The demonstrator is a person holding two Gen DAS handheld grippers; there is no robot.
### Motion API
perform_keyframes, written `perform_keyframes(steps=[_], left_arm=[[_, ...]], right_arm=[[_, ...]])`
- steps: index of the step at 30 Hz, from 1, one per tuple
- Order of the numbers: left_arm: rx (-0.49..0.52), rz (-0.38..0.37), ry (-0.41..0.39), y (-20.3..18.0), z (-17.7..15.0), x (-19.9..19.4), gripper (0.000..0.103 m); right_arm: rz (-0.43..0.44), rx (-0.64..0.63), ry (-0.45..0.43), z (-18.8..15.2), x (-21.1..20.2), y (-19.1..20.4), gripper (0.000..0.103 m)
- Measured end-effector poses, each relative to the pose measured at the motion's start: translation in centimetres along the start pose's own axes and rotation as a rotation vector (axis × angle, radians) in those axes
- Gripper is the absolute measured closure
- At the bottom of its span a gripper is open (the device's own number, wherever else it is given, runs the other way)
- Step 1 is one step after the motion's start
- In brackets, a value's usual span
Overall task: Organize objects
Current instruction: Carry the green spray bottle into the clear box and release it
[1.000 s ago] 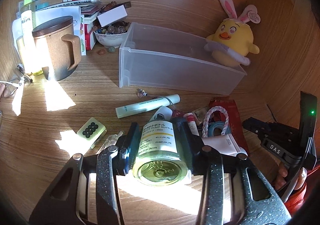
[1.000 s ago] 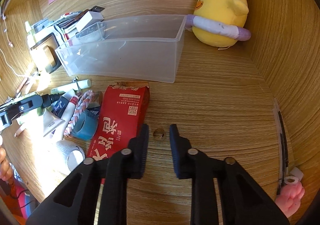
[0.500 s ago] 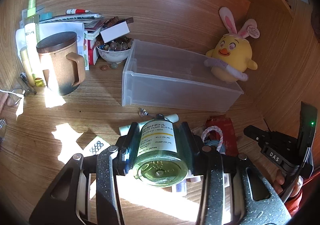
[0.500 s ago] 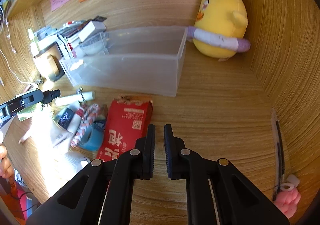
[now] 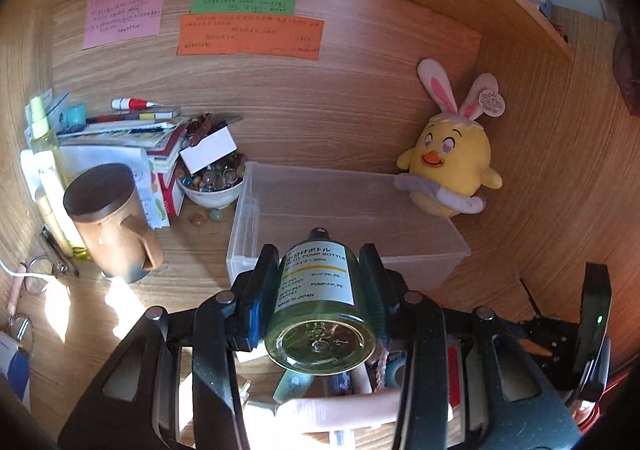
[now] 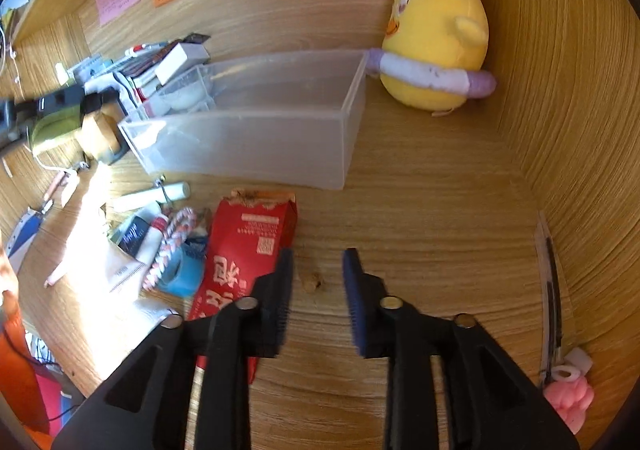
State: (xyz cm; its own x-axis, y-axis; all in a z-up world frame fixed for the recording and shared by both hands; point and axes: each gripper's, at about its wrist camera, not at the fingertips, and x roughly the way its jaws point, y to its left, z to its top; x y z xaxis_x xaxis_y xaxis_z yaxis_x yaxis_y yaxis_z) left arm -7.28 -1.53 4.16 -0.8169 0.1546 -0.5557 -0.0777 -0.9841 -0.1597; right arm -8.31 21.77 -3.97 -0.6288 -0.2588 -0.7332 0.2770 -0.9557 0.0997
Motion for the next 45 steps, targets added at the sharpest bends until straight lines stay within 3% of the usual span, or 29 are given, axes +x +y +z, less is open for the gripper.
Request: perform_keyframes(steps=[7,9,11,18,28,33,39,45], left_arm=[[0.014,-0.013,0.039,-0.5,2.3,2.4,0.061],[0.021,-0.007,0.052,-0.6,2.9,3.2,0.061],[0.03,-0.002,0.06,-0.7,3.2,3.9,0.061],[0.052,0.02,0.097,-0.9,4.2,6.5,0.061],[0.031,0.017,0.19,0.1,5.0,11.0,0.061],[0.039,0.02,0.239,0.1,4.6,13.1,0.061],[0.059,0.026,0.276,-0.1,4.0,14.7,0.061],[0.071,0.024,0.302,-0.2,3.6,15.9,0.061]], right_arm=[[-0.036,-0.062,0.038,-0.6,1.5,1.0,0.077],[-0.056,-0.071,0.036,-0.7,1.8,1.2,0.08],[-0.068,-0.078,0.039,-0.8,2.0,1.2,0.091],[-0.065,-0.079,0.023,-0.5,1.9,1.1,0.094],[-0.018,-0.074,-0.132,4.3,-1.4,1.4,0.094],[-0.007,-0.09,-0.184,7.5,-1.1,2.2,0.094],[-0.006,-0.119,-0.149,10.5,2.2,3.0,0.094],[-0.075,-0.142,-0.083,12.2,6.6,3.5,0.094]])
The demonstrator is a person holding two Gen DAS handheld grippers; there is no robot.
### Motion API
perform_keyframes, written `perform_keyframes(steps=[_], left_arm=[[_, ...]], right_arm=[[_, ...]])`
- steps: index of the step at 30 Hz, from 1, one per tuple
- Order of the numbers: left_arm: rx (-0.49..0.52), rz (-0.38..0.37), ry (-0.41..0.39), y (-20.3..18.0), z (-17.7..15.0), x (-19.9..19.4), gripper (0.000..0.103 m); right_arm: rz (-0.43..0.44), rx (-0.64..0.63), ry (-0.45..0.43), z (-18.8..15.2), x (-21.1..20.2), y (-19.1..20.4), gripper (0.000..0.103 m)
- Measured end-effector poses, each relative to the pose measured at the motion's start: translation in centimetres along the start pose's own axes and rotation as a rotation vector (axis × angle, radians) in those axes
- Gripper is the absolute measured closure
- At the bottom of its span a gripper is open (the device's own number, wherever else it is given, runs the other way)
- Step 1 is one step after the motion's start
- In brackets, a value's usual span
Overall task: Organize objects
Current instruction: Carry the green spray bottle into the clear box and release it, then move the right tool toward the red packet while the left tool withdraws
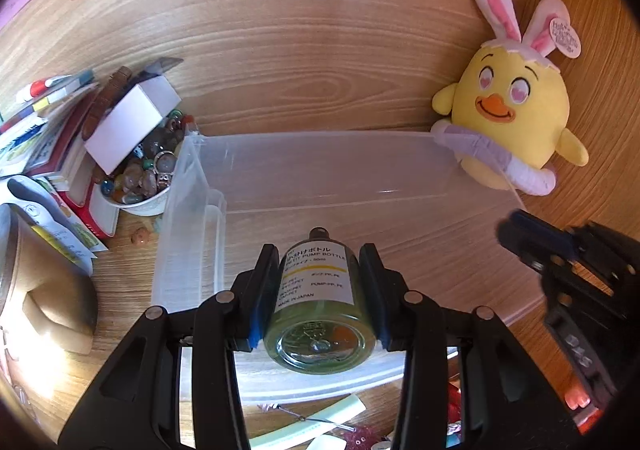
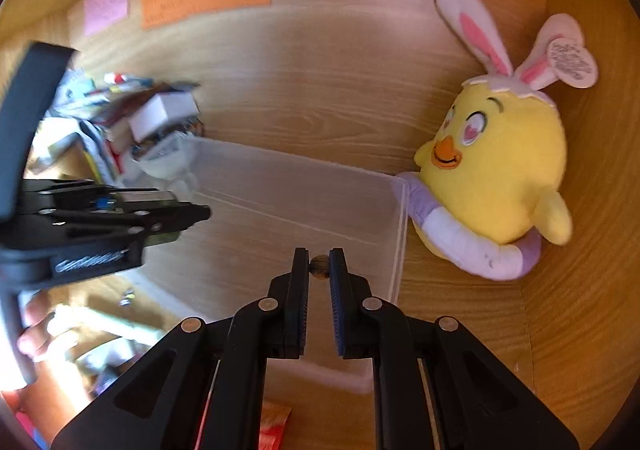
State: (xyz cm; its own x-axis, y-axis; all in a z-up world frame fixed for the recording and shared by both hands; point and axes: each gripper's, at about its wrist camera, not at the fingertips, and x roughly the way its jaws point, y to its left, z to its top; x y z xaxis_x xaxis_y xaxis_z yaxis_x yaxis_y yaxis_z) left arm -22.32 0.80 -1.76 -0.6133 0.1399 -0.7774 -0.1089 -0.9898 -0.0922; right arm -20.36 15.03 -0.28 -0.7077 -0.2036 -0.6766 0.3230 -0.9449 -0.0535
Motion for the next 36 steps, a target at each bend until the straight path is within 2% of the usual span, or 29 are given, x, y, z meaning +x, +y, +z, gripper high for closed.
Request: perform_keyframes(steps=[6,12,21,25,30,32,34,36], left_arm=[[-0.008,-0.015,0.03,0.5,0.0,1.1,0.061],[-0.018,-0.028,0.051,1.1,0.0,1.3,0.061],[-0.025,-0.037,0.028,1.1,0.0,-0.5,0.043],[-0.001,-0.026,-0.01,0.5,0.1,-2.2,0.035],[0.023,-0.015,-0.064,0.1,-0.2,-5.3,0.018],[0.024,0.0,-0.091,0.2,-0.4,-6.5,0.011],[0.029,0.017,-0.117,0.3,-0.7,-7.5,0.009],[0.032,0.029,-0.138,0.6,-1.2,-8.7,0.008]], right_arm=[[0.016,-0.027,0.079,0.3,3.6,0.9,0.094],[0.048,-0.027,0.106,0.2,4.8,1.3,0.094],[0.06,-0.023,0.121,0.2,4.6,1.4,0.092],[0.058,-0.03,0.1,0.2,3.5,1.4,0.076],[0.037,-0.039,0.042,0.3,1.4,1.6,0.061],[0.028,-0.041,0.012,0.3,0.2,1.7,0.052],[0.018,-0.042,-0.018,0.2,-0.9,1.7,0.041],[0.011,-0.043,-0.044,-0.1,-2.1,1.7,0.036]])
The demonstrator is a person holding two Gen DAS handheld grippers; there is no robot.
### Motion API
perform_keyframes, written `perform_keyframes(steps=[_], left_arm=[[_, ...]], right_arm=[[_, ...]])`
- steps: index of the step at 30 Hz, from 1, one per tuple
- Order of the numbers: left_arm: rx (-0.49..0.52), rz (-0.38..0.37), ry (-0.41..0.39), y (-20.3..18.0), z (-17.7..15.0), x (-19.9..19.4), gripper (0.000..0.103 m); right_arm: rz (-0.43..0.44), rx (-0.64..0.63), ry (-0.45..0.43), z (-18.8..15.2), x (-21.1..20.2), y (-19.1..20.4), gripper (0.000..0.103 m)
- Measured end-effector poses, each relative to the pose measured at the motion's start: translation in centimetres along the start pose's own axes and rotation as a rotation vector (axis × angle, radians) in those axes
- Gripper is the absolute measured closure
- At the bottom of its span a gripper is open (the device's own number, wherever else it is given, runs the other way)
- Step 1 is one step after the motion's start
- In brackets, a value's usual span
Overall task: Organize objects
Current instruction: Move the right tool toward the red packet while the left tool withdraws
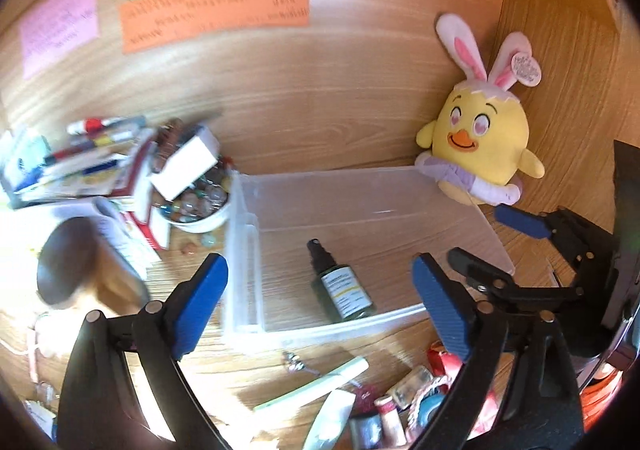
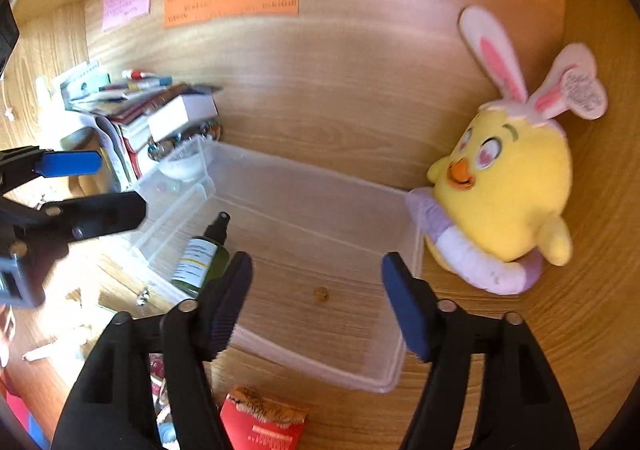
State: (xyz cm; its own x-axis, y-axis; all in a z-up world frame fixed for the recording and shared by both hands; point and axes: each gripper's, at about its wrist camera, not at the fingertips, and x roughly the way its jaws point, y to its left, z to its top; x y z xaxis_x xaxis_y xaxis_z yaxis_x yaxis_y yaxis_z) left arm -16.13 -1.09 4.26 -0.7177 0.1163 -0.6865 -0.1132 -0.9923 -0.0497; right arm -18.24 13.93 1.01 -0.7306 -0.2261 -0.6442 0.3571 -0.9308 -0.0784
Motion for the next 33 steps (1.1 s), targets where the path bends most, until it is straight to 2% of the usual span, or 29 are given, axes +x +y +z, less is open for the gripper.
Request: perform_keyframes(steps=[6,12,15,21,29,33], left_arm=[[-0.019,0.016,-0.035,1.9,-1.3,-3.3,0.004],[-0.038,0.05,-0.027,3.6,-3.6,-4.6,0.003],[-0.062,0.049,0.008,4.6,-5.1,-4.4,0.003],[-0.043,0.116,0.049,5.4,-8.6,-3.9,0.003],[-0.052,0.094,0.093,6.3,-12.4,-3.0,0.003],[-0.075,0.099,0.123,7.3,-13.9,-2.7,0.003]], right_arm=[[0.006,0.013,-0.04,-1.0,-2.7,-0.1,0.022],[0.019,0.052,-0.03,-3.0,-3.8,-0.6,0.02],[0.021,0.059,-0.008,-4.0,-3.8,-0.8,0.02],[-0.005,0.043,0.045,-6.3,-3.5,-0.8,0.02],[0.002,0.069,0.17,-9.7,-0.9,-0.1,0.02],[0.028,0.096,0.196,-10.0,-0.2,0.2,0.02]])
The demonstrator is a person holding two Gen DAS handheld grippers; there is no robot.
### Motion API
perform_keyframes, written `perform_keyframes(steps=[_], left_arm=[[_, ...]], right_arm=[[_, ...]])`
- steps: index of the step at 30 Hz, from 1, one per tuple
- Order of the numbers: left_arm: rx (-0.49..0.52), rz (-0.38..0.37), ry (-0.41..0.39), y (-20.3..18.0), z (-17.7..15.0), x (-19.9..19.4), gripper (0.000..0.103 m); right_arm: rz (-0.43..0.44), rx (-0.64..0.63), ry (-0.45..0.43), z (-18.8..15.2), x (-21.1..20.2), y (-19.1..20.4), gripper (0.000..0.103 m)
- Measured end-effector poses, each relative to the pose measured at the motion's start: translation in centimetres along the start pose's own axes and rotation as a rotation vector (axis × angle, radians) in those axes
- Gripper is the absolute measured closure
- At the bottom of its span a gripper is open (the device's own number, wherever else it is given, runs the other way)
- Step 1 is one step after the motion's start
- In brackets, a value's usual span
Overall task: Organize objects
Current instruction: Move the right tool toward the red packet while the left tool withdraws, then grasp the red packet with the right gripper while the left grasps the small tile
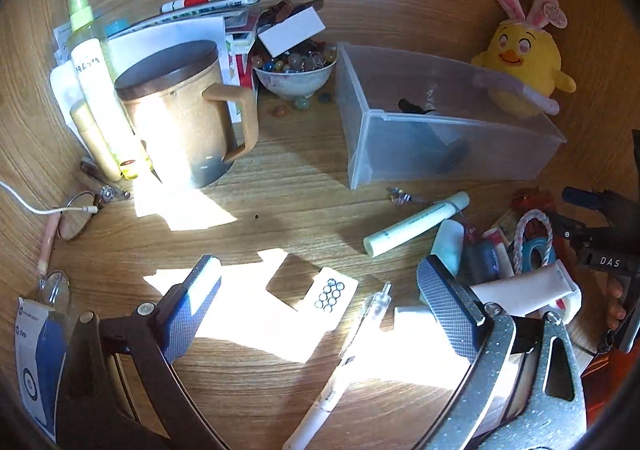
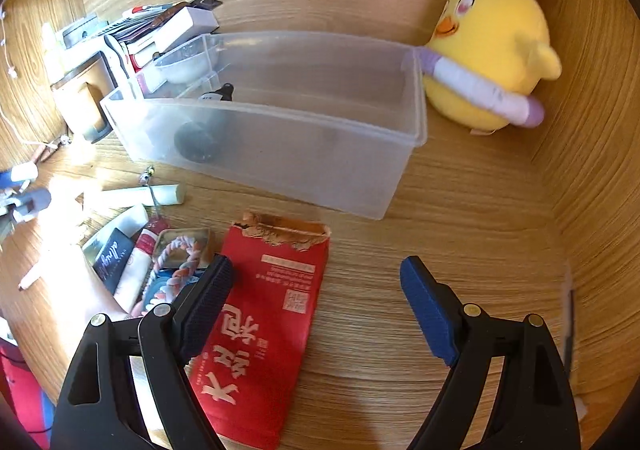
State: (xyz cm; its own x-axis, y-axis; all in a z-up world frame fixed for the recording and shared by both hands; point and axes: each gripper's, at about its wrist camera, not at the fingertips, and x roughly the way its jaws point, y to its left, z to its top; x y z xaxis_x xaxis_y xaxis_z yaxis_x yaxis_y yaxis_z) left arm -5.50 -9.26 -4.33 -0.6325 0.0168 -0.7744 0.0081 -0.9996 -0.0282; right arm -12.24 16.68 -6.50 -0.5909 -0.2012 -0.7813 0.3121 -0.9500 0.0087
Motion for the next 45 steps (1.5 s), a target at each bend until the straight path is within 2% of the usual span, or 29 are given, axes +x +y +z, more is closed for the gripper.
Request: perform_keyframes(steps=[9,14,18,23,26,30,32,33,43,45], left_arm=[[-0.012,0.021,0.037,0.9,-1.7,1.2,0.004],[0.007,0.0,0.05,0.4,-1.6,1.6,0.021],[0.001,-0.016,0.063,0.4,-1.4,2.3,0.031],[-0.017,-0.03,0.082,0.7,-1.4,2.8,0.05],[-0.028,-0.032,0.079,0.9,-1.5,2.8,0.052],[-0.031,-0.018,0.071,0.9,-1.6,2.8,0.064],[-0.032,-0.024,0.071,0.9,-1.6,2.8,0.076],[-0.032,-0.039,0.072,0.9,-1.6,2.7,0.078],[-0.051,-0.048,0.01,0.2,-0.3,1.3,0.079],[-0.045,-0.053,-0.016,-0.3,0.2,0.6,0.083]], right_arm=[[0.01,0.0,0.028,0.3,1.5,1.1,0.02],[0.005,-0.008,0.017,0.3,1.8,1.0,0.02],[0.016,-0.002,0.012,0.3,1.7,0.7,0.022],[0.034,0.006,0.025,0.2,1.7,0.4,0.04],[0.022,0.004,0.024,0.1,1.6,0.3,0.051],[0.019,0.014,0.016,-0.1,1.4,0.0,0.052],[0.016,0.018,0.009,-0.2,1.2,-0.1,0.052],[0.014,0.021,0.001,-0.3,0.9,-0.1,0.053],[-0.005,0.012,-0.067,-0.6,-1.7,-0.1,0.053],[-0.003,0.012,-0.085,-0.5,-2.3,-0.2,0.053]])
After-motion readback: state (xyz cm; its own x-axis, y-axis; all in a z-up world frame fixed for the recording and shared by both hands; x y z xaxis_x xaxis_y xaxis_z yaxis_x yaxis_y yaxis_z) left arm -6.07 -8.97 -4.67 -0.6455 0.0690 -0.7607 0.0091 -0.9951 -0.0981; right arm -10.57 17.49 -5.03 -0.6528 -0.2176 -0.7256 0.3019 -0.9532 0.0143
